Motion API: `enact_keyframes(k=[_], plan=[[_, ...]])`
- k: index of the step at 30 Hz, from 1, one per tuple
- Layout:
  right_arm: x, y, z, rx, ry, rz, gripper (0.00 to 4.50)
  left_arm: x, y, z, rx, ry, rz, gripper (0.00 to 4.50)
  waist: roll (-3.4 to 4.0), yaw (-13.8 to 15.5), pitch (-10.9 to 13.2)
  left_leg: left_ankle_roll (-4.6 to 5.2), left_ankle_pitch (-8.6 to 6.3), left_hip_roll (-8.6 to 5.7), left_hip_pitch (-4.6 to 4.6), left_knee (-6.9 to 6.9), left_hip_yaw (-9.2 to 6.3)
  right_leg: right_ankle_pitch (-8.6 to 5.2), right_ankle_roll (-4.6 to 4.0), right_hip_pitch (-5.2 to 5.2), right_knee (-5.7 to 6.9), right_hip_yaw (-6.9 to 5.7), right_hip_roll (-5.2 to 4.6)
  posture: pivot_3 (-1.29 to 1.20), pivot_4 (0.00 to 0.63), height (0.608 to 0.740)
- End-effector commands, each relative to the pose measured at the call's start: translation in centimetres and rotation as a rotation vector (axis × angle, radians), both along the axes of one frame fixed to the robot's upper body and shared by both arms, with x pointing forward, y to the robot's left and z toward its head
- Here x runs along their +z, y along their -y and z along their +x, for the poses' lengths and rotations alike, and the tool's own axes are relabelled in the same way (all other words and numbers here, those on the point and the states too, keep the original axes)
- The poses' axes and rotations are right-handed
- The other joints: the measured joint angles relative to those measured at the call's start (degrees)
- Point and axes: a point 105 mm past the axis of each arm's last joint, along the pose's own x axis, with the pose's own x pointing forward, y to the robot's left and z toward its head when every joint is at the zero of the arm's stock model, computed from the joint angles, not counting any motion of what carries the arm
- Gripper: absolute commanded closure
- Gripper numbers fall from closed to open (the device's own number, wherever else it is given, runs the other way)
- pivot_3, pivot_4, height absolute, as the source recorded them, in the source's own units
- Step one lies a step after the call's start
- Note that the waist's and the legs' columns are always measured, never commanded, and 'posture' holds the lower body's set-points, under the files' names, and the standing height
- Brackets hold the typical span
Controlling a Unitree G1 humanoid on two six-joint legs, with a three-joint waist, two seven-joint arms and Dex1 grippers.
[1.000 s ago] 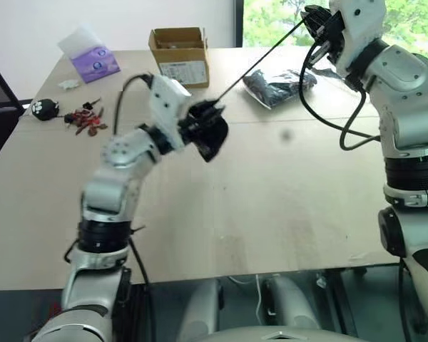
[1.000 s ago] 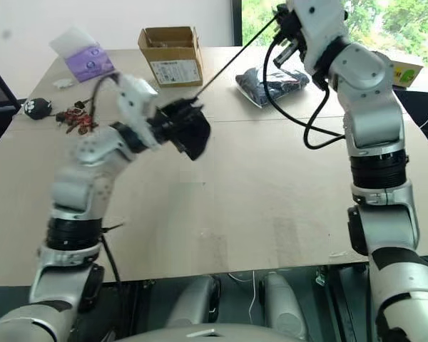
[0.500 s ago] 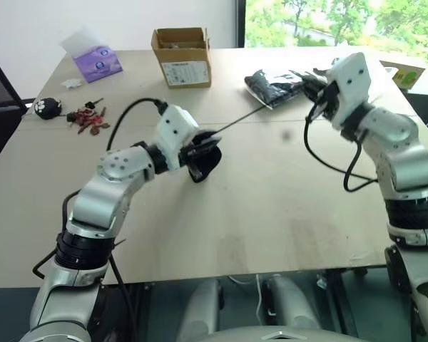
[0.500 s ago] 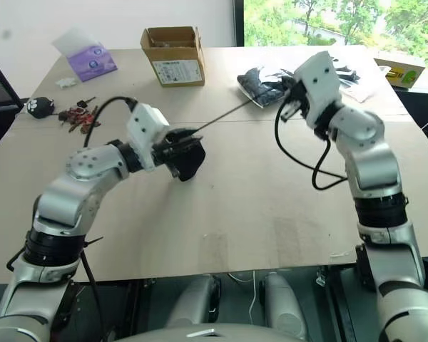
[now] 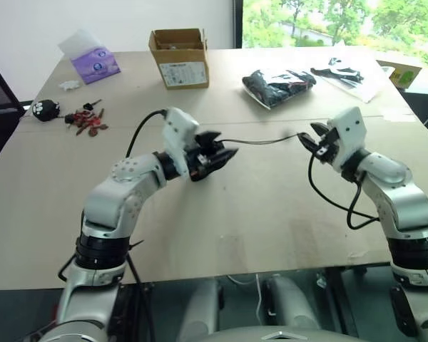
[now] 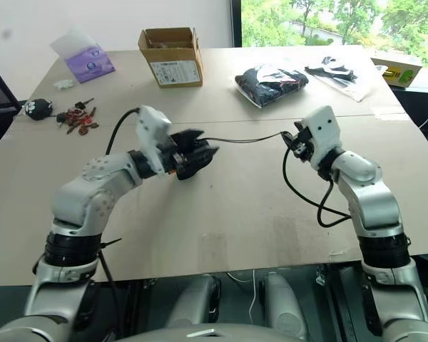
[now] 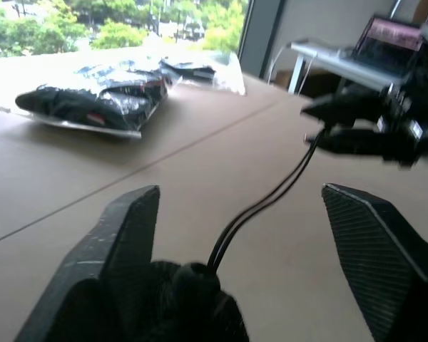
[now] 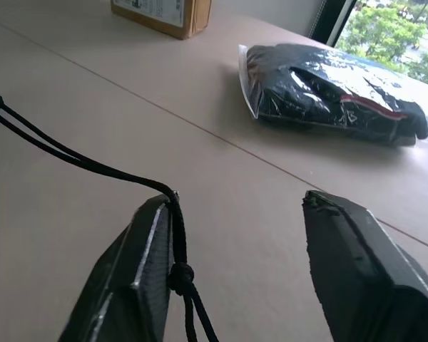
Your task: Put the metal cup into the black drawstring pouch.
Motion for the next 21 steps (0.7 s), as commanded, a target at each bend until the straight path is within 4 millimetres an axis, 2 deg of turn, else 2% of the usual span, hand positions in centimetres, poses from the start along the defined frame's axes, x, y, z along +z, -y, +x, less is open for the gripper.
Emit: enact_keyframes(k=[1, 2, 4, 7, 9, 13, 17, 21], plan=[[1.1, 0.3, -1.5, 0.028, 0.017, 0.028, 0.26, 1.5, -3.2, -1.9, 0.015, -0.05, -0.141, 0.25, 0.02, -0.14, -0.01, 0.0, 0.0, -0.02, 0.06, -0.01, 0.02, 0.0, 0.0, 0.0, 0.05, 0.03, 0.01, 0.0, 0.15, 0.74], [0.5, 0.4, -2.2, 0.053, -0.003, 0.005, 0.26, 1.3, -4.6, -2.3, 0.04, -0.067, -0.179, 0.25, 0.03, -0.1, -0.01, 0.0, 0.0, -0.03, 0.07, -0.02, 0.01, 0.0, 0.0, 0.0, 0.09, 0.04, 0.03, 0.0, 0.15, 0.74], [-0.8, 0.5, -3.4, 0.077, -0.047, -0.033, 0.11, -0.7, -6.4, -3.6, 0.091, -0.109, -0.128, 0.12, 0.03, -0.04, -0.03, 0.0, 0.0, -0.01, 0.09, -0.01, -0.02, -0.01, 0.0, 0.01, 0.1, 0.01, 0.02, 0.0, 0.15, 0.74], [-1.3, 0.2, -4.7, 0.108, -0.069, -0.004, 0.11, -4.1, -7.9, -5.3, 0.186, -0.167, 0.009, 0.12, 0.03, 0.13, -0.02, 0.0, 0.0, -0.02, 0.07, 0.0, 0.03, -0.01, 0.0, 0.01, 0.04, 0.07, 0.0, 0.0, 0.15, 0.74], [-1.4, 0.1, -5.5, 0.121, -0.068, 0.022, 0.11, -5.4, -8.6, -6.1, 0.245, -0.171, 0.069, 0.12, 0.03, 0.47, -0.02, 0.0, 0.0, -0.02, 0.08, 0.06, 0.0, -0.01, 0.0, 0.07, 0.03, 0.05, 0.0, 0.0, 0.15, 0.74], [-2.3, 0.4, -7.5, 0.133, -0.092, 0.075, 0.11, -7.2, -8.9, -7.6, 0.298, -0.181, 0.124, 0.12, 0.02, 1.56, -0.03, 0.0, 0.0, -0.01, 0.23, 0.08, 0.05, -0.03, -0.03, 0.36, -0.15, -0.04, 0.02, 0.0, 0.15, 0.74], [-3.8, 1.5, -9.1, 0.11, -0.111, 0.041, 0.11, -8.7, -8.8, -9.6, 0.309, -0.201, 0.153, 0.12, 0.02, 1.78, -0.04, 0.0, 0.0, 0.01, 0.27, 0.12, 0.12, -0.03, -0.03, 0.42, -0.16, -0.04, 0.02, 0.0, 0.15, 0.74], [-4.9, 2.9, -9.4, 0.049, -0.121, 0.029, 0.11, -9.3, -9.2, -10.2, 0.359, -0.203, 0.167, 0.12, -0.01, 1.64, -0.11, 0.03, -0.01, 0.07, 0.37, 0.11, 0.36, -0.04, -0.02, 0.46, -0.21, 0.06, 0.03, 0.0, 0.15, 0.74]])
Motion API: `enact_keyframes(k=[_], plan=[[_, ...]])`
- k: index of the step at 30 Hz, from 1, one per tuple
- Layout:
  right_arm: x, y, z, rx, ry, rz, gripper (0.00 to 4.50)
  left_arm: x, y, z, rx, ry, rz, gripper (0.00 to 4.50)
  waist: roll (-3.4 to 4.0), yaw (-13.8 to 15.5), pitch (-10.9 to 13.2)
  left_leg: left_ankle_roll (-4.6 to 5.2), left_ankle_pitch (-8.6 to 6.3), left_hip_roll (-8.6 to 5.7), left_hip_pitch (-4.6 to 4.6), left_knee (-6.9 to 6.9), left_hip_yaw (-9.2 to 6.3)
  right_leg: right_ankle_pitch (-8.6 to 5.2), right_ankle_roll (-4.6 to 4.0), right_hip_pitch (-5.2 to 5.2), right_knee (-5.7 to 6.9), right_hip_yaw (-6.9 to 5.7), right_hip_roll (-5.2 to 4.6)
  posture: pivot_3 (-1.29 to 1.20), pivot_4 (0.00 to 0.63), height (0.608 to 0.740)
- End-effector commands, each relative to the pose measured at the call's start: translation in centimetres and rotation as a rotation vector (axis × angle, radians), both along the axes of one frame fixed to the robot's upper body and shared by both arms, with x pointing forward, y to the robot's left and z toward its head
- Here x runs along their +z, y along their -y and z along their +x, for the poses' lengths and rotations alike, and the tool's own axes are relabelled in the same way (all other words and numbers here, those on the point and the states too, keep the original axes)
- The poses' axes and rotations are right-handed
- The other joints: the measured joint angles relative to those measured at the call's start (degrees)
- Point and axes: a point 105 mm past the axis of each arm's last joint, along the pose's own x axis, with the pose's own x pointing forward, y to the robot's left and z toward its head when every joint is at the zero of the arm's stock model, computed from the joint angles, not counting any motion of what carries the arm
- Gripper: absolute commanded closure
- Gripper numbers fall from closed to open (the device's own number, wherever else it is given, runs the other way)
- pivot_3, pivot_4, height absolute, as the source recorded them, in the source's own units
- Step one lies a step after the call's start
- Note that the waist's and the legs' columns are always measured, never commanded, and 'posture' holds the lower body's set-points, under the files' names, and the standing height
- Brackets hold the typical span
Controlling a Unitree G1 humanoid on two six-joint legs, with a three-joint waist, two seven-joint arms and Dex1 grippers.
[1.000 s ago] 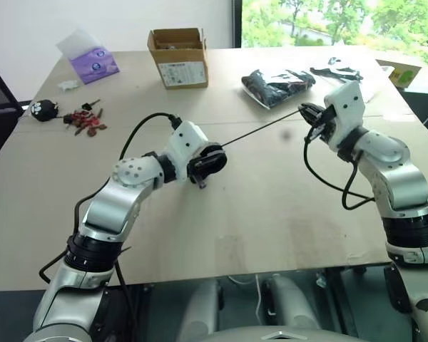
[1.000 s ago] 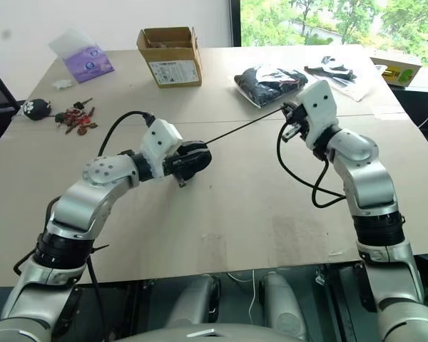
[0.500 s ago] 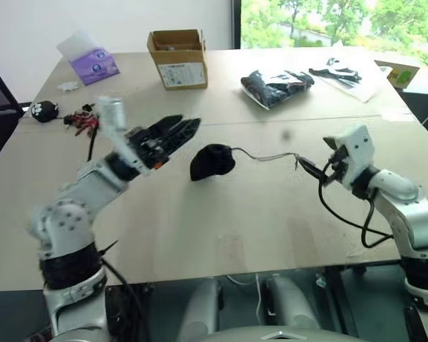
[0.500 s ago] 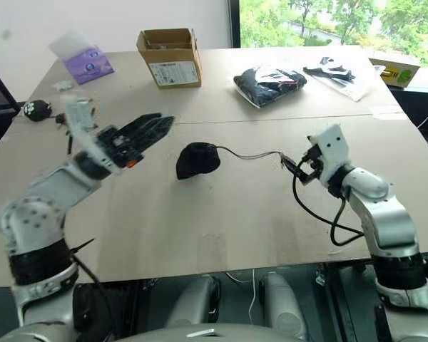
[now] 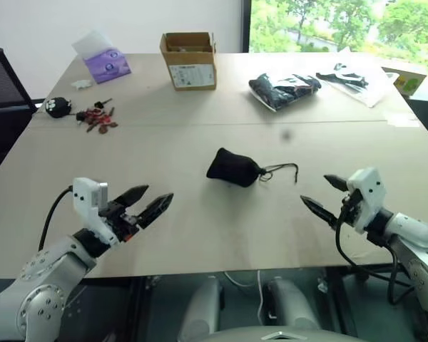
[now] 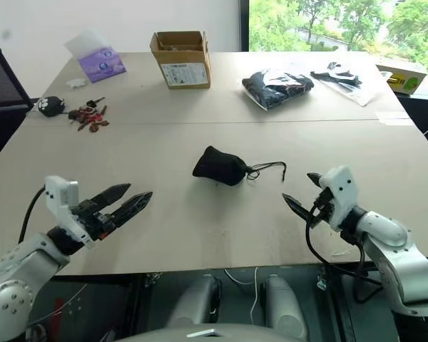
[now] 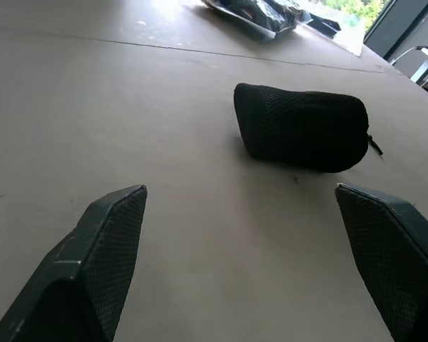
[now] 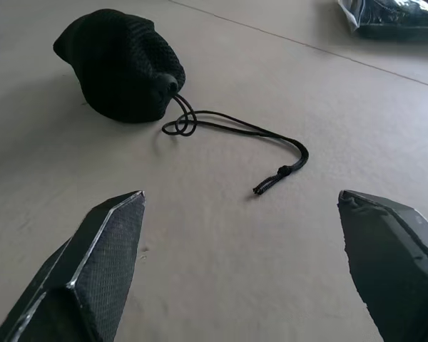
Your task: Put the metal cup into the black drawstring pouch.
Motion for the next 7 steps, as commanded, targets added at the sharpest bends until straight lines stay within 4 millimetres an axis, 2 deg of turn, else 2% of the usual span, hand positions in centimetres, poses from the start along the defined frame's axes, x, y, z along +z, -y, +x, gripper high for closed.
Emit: enact_keyframes(k=[1, 7], plan=[[0.9, 1.3, 0.2, -0.045, 0.077, -0.031, 0.11, 1.3, -0.1, -0.1, 0.029, 0.08, 0.045, 0.12, 0.0, 0.06, 0.0, 0.0, 0.0, 0.0, -0.01, 0.0, -0.02, 0.0, 0.0, -0.01, 0.01, -0.02, 0.02, 0.0, 0.15, 0.74], [0.7, 2.7, 0.5, -0.114, 0.088, -0.035, 0.11, 1.5, 0.5, 0.1, 0.026, 0.087, 0.04, 0.12, -0.01, 0.06, 0.0, 0.0, 0.0, 0.01, 0.35, 0.01, 0.06, -0.23, -0.04, 0.31, 0.0, 0.04, 0.06, 0.0, 0.15, 0.74]])
